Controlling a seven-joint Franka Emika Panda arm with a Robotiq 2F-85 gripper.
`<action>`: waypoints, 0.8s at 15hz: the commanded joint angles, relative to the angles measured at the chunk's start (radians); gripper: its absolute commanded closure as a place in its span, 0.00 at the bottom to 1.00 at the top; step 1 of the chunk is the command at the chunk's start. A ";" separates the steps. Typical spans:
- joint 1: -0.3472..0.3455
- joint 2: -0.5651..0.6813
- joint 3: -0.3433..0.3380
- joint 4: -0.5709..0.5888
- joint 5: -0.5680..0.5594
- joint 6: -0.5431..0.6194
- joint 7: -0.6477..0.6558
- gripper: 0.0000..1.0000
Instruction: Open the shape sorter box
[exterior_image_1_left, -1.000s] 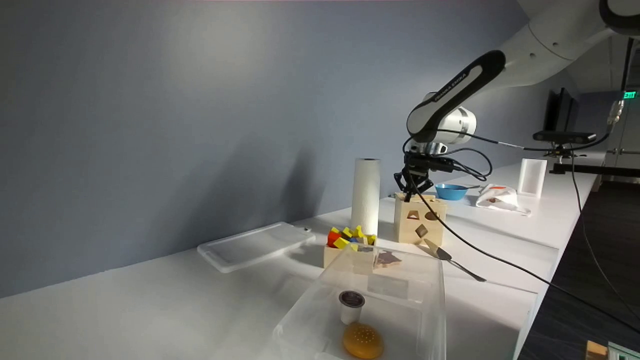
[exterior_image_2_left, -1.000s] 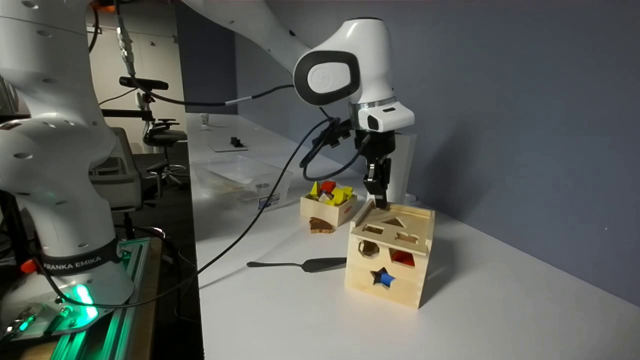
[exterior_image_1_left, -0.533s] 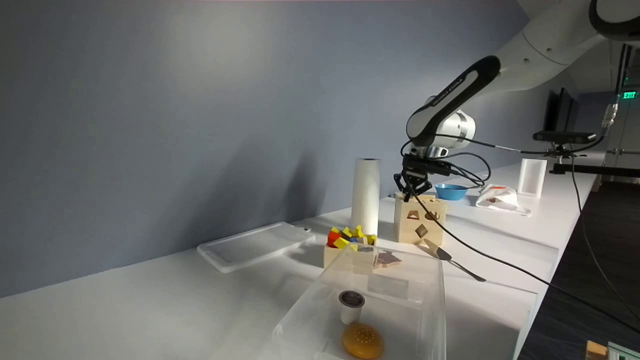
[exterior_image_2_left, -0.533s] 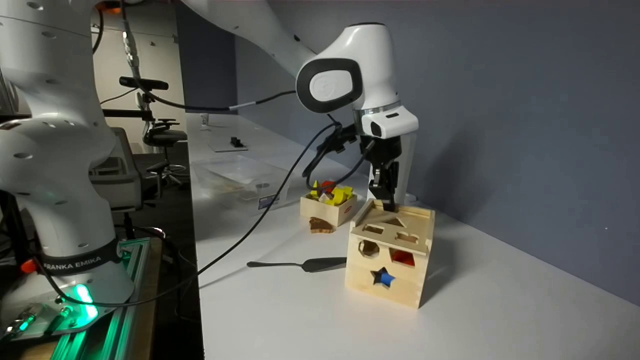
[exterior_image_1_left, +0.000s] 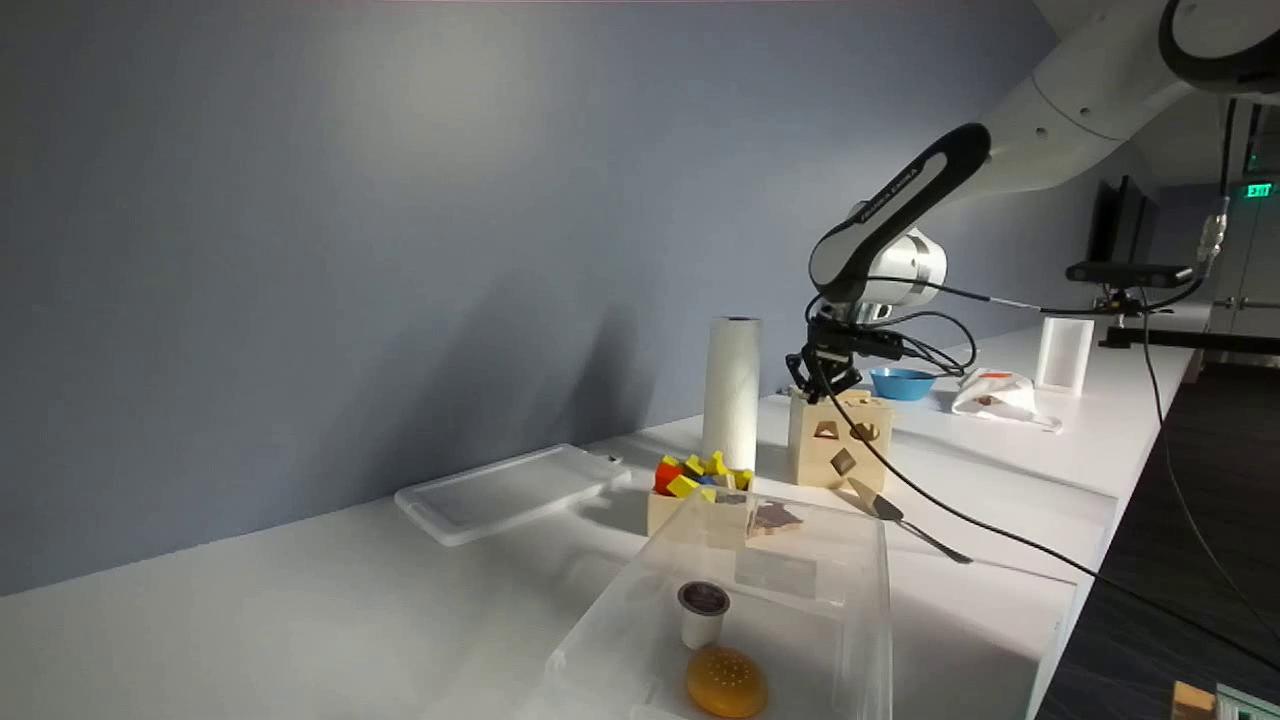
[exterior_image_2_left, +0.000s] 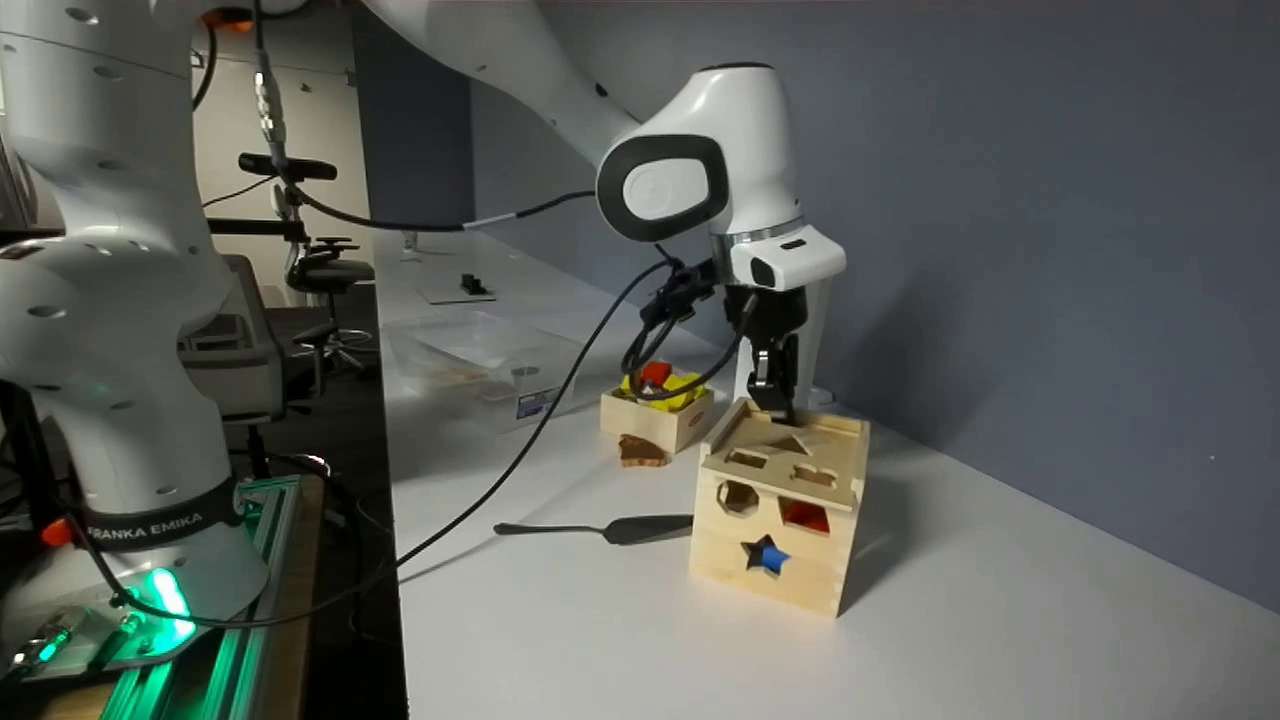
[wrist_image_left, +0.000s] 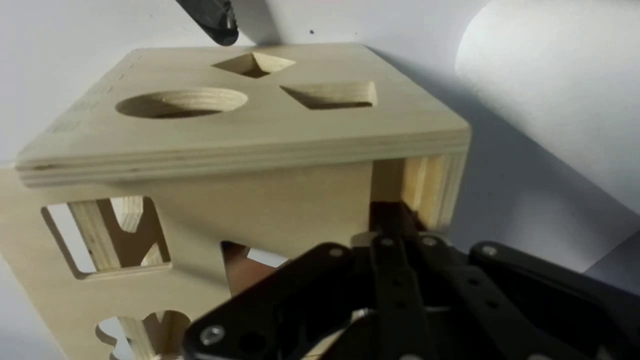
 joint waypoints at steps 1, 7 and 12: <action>0.006 -0.021 -0.002 0.004 -0.040 -0.074 -0.154 0.98; 0.019 -0.033 -0.006 0.015 -0.220 -0.191 -0.298 0.98; 0.024 -0.033 -0.006 0.030 -0.382 -0.181 -0.389 0.99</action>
